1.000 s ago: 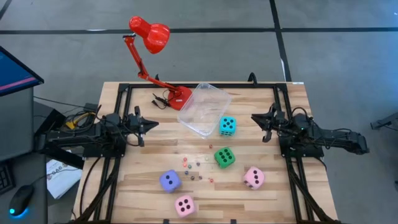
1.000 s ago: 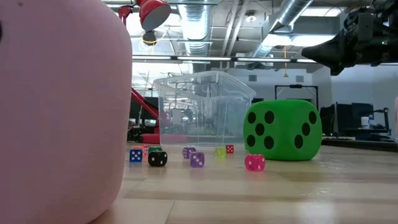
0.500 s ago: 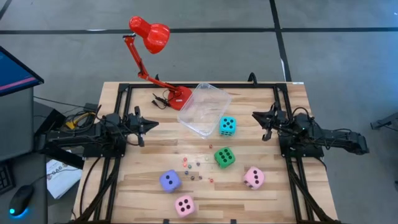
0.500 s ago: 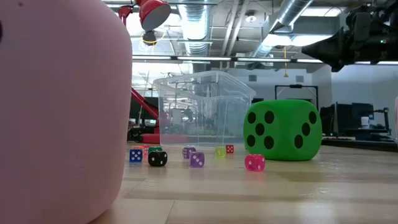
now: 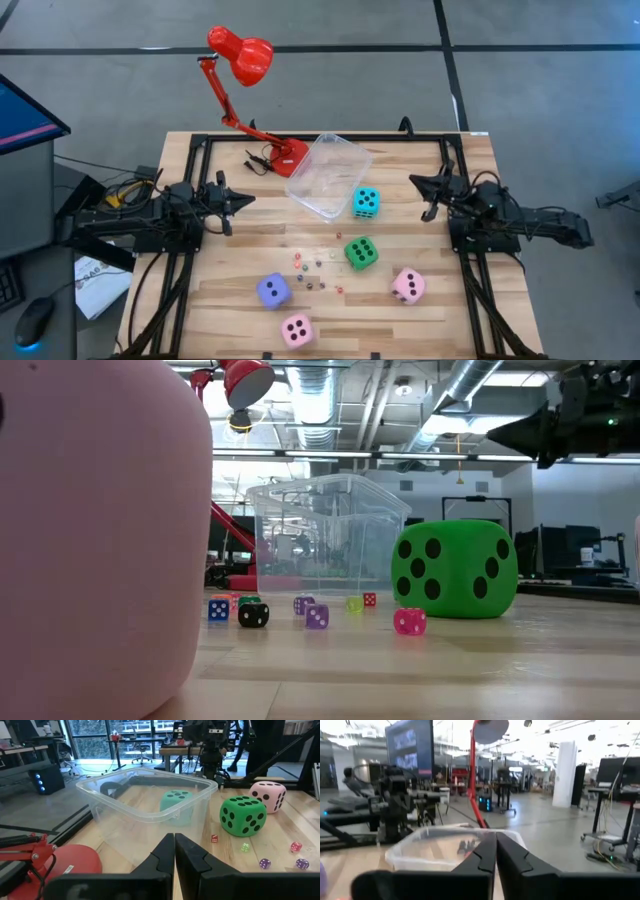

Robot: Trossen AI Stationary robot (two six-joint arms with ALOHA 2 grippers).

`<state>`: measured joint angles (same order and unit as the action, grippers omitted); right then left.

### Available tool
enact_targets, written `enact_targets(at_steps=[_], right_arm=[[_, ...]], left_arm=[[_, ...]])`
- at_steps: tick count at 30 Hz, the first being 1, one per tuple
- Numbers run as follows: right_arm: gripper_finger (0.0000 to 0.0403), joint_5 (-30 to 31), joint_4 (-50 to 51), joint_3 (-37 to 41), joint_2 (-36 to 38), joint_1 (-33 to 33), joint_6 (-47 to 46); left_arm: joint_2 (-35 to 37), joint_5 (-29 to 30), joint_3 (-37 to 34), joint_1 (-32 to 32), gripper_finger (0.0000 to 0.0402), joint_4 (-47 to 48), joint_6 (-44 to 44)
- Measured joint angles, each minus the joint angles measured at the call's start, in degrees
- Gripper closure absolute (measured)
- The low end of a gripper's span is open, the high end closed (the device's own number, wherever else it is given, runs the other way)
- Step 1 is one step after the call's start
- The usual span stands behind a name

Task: Pick & Place Dice
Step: Put the blue dice into the transparent bin

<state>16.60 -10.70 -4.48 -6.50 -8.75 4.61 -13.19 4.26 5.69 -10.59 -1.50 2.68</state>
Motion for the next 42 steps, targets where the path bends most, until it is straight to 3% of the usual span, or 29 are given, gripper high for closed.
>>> enact_targets(at_steps=[10, 26, 42], right_arm=[[0.0401, 1.71, 8.64, -7.02, -10.91, -0.09, -1.15], [0.0402, 1.66, 8.51, -16.11, -24.30, -4.52, -1.58], [0.0403, 1.47, 7.23, -16.82, -32.90, -5.55, -3.11]], left_arm=[[0.00, 0.01, 0.00, 0.01, 0.0401, 0.02, 0.01], [0.00, 0.01, 0.00, 0.01, 0.0401, 0.00, 0.02], [0.00, 0.01, 0.00, 0.02, 0.0401, 0.00, 0.02]])
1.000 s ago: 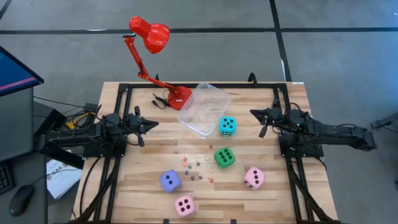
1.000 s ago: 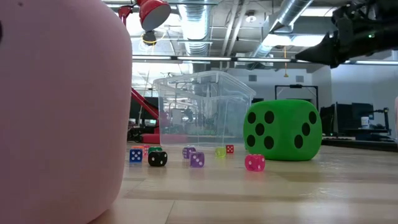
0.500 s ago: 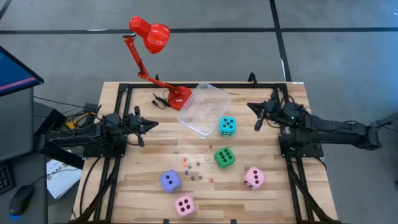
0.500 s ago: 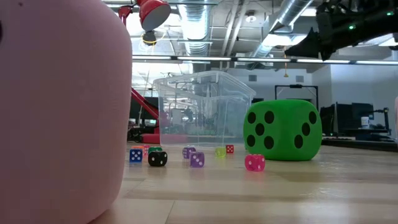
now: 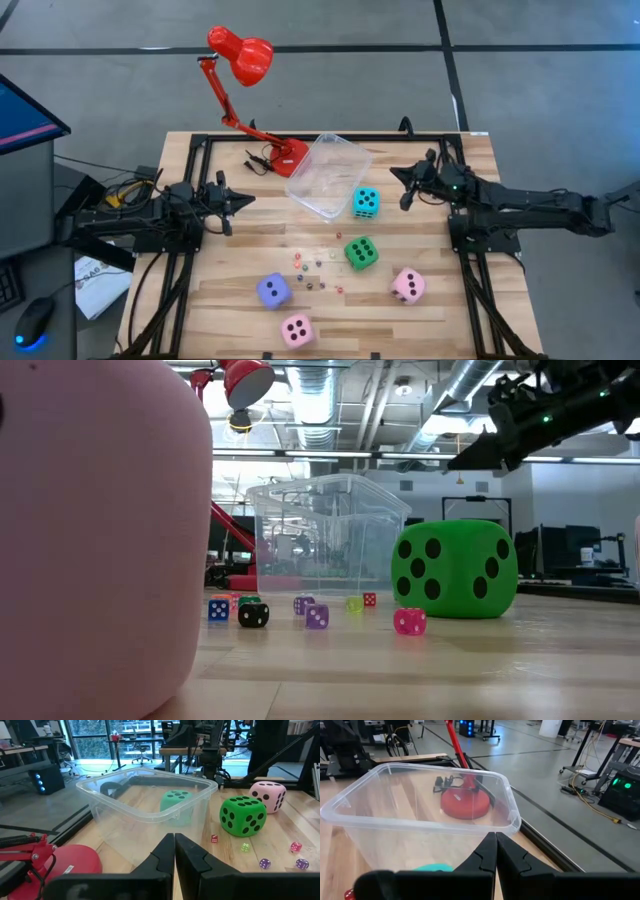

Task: Pick & Place Dice
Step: Put the blue dice into the transparent bin

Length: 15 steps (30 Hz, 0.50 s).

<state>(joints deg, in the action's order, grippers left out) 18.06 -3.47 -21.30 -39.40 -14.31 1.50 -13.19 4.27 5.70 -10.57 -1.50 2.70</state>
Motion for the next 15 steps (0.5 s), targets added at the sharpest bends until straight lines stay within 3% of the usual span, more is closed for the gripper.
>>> enact_targets(at_steps=[15], right_arm=[[0.0403, -1.28, -0.10, 0.02, -0.34, 0.00, 0.42]], left_arm=[[0.00, 0.00, 0.02, 0.00, 0.0401, 0.00, 0.00]])
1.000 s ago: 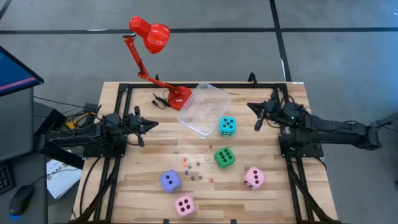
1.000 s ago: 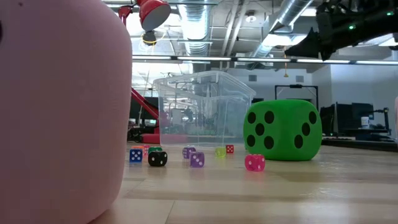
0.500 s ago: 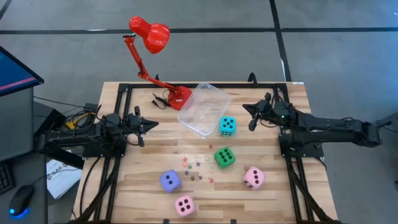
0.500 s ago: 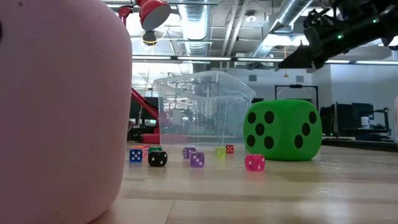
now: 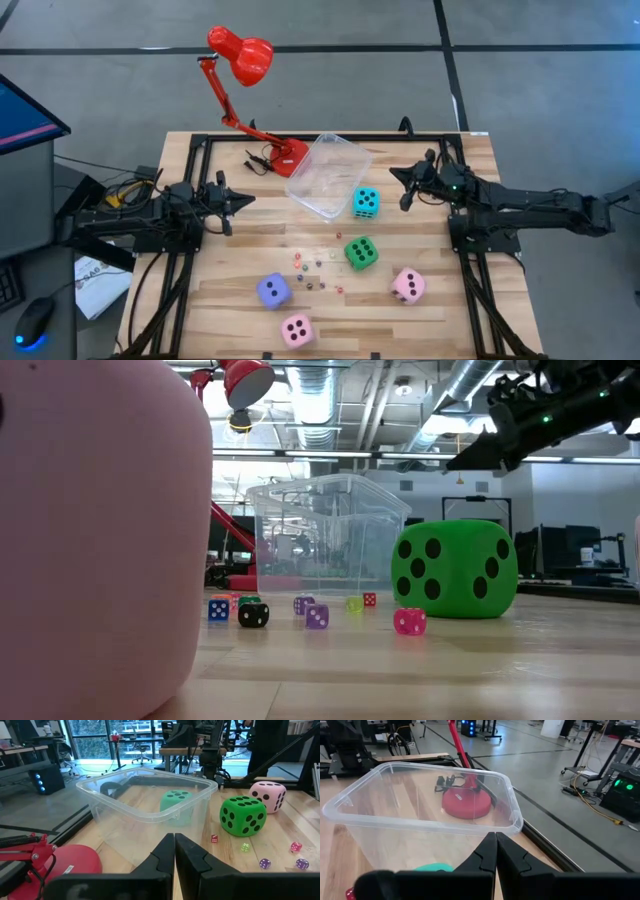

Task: Pick & Place Dice
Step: Put the blue dice into the transparent bin

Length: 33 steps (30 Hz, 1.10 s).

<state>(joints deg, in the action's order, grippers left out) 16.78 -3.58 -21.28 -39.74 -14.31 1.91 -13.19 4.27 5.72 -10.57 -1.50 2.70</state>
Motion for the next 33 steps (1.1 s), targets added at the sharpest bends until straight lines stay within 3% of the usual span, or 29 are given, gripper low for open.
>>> enact_targets(at_steps=[15, 21, 33], right_arm=[[0.0403, -8.17, -3.40, 0.04, -15.78, -0.20, 2.85], [0.0395, -9.71, -8.19, 0.05, -16.67, -0.53, 6.88], [0.0399, -10.32, -15.15, 0.04, -21.54, -1.03, 5.71]], left_arm=[[0.00, 0.00, 0.00, -0.02, 0.0401, -0.02, 0.00], [0.00, 0.00, 0.00, -0.01, 0.0401, -0.02, 0.00], [0.02, -0.01, 0.00, -0.01, 0.0401, -0.02, 0.00]])
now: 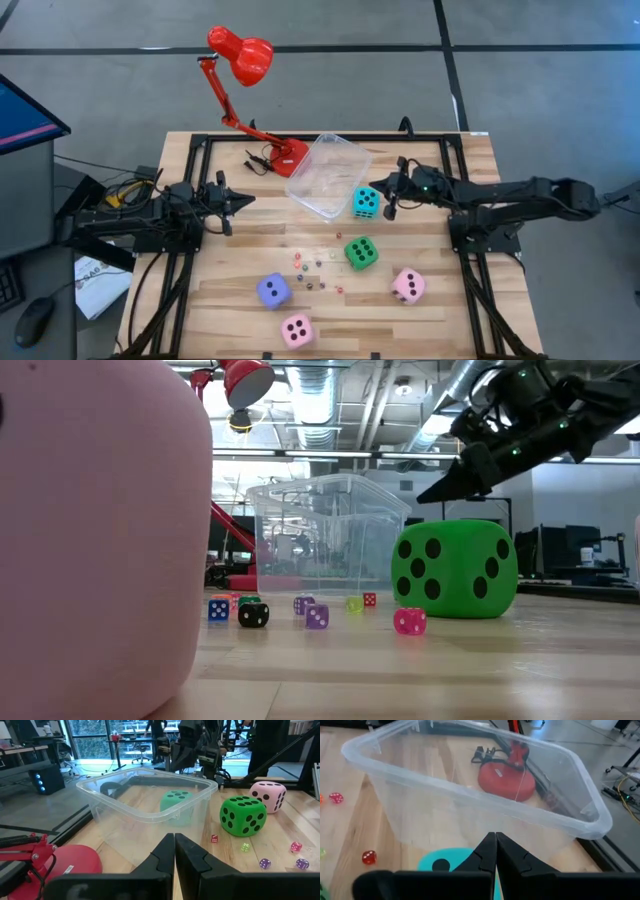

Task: Pick & Place Dice
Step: Put the blue dice into the transparent bin

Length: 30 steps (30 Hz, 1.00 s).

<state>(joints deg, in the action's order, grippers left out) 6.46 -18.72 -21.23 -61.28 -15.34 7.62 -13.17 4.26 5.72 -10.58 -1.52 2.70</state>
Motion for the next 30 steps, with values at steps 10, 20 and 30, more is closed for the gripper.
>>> enact_targets(at_steps=[10, 20, 30], right_arm=[[0.0401, -0.53, -3.43, -0.02, -0.30, -0.58, -2.12], [0.0401, -0.61, -1.15, -0.02, -0.32, 0.62, -3.13], [0.0401, -0.61, -1.87, -0.02, -0.32, 0.68, -3.13]], left_arm=[[-0.01, -0.01, 0.00, 0.01, 0.0401, 0.01, 0.00], [-0.01, -0.01, 0.00, 0.01, 0.0401, 0.01, 0.00], [-0.02, 0.01, 0.00, -0.01, 0.0401, 0.02, 0.00]])
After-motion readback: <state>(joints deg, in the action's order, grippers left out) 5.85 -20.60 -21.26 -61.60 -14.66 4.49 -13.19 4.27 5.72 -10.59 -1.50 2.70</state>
